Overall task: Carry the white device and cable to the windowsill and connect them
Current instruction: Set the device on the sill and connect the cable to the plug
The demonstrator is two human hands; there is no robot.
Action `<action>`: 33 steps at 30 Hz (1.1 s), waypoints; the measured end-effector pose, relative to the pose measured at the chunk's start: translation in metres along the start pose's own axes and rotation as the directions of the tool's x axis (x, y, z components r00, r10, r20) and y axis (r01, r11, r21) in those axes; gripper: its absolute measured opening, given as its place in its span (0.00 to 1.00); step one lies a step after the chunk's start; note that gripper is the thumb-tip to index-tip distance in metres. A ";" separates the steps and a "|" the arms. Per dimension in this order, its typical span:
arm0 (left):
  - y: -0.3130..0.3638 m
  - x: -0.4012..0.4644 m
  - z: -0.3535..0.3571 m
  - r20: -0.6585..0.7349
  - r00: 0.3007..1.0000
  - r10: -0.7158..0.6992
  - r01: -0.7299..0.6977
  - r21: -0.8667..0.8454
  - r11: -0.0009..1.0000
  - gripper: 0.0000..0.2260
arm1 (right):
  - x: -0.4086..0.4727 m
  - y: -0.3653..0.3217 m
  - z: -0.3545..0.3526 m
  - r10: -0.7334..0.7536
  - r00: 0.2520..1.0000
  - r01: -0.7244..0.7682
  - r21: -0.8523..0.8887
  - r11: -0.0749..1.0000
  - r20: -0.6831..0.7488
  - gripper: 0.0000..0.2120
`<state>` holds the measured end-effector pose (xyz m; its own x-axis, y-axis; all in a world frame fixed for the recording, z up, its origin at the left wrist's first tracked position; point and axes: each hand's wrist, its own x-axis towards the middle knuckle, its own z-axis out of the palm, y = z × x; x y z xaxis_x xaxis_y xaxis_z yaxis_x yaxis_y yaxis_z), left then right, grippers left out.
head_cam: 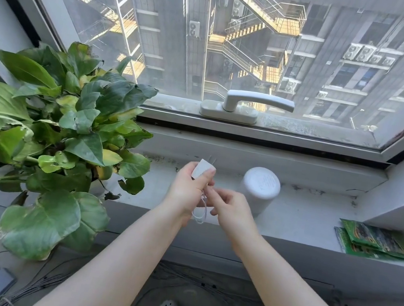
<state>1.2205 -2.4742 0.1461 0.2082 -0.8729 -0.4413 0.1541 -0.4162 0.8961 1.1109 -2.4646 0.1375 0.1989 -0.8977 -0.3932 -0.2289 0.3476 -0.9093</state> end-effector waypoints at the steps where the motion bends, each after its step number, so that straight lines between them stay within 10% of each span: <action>1: -0.002 -0.001 0.002 -0.001 1.000 0.031 -0.031 0.035 0.999 0.03 | 0.004 -0.002 -0.001 0.010 1.000 -0.009 -0.048 0.999 0.023 0.14; 7: -0.004 -0.003 0.007 0.005 0.997 0.075 -0.075 0.066 0.995 0.08 | 0.015 -0.002 0.003 0.058 0.995 -0.068 0.122 0.990 0.084 0.10; 18: -0.023 0.035 -0.011 -0.231 0.971 -0.061 0.047 -0.065 0.997 0.13 | 0.029 0.027 0.025 0.074 0.965 -0.013 0.236 0.972 -0.251 0.03; 33: -0.033 0.061 -0.020 -0.252 0.966 0.056 0.016 0.275 0.961 0.10 | 0.045 0.042 0.030 -0.114 0.917 0.045 -0.184 0.982 -0.381 0.03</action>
<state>1.2476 -2.5080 0.0884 0.4530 -0.8027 -0.3880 -0.1138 -0.4837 0.8678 1.1387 -2.4820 0.0774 -0.1550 -0.9663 -0.2053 -0.3911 0.2508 -0.8855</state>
